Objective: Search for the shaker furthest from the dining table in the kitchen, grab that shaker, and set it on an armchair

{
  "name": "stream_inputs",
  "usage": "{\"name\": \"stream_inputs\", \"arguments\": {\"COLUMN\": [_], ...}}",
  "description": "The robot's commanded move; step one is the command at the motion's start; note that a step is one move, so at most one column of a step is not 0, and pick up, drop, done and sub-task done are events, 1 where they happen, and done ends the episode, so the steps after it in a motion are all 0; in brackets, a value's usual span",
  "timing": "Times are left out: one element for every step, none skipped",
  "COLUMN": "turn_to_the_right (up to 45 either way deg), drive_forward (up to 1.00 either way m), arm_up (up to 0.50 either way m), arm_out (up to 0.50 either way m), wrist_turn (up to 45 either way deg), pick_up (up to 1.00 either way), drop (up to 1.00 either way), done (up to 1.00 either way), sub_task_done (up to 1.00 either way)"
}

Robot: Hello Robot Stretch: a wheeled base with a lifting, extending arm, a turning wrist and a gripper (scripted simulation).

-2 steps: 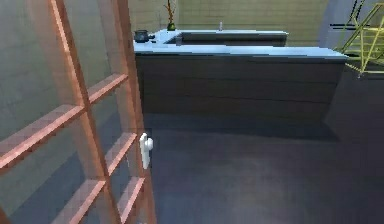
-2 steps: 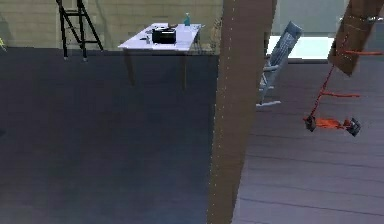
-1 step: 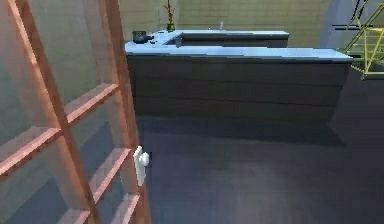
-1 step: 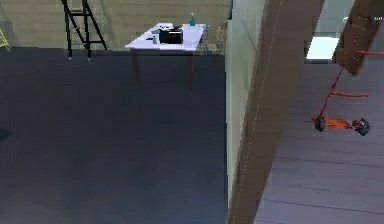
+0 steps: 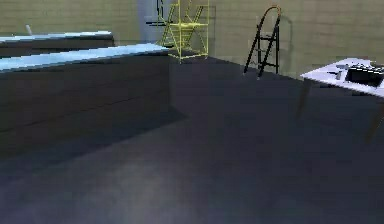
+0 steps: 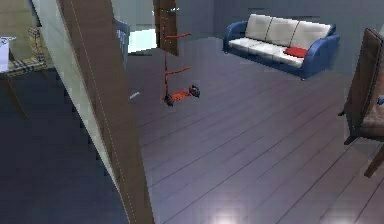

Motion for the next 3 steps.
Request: {"name": "stream_inputs", "arguments": {"turn_to_the_right": [30.0, 0.0, 21.0], "drive_forward": [0.0, 0.45, 0.0], "arm_up": [0.0, 0.0, 0.0], "arm_out": [0.0, 0.0, 0.0], "wrist_turn": [0.0, 0.0, 0.0], "pick_up": [0.0, 0.0, 0.0], "drop": [0.0, 0.0, 0.0], "done": [0.0, 0.0, 0.0], "sub_task_done": [0.0, 0.0, 0.0]}}
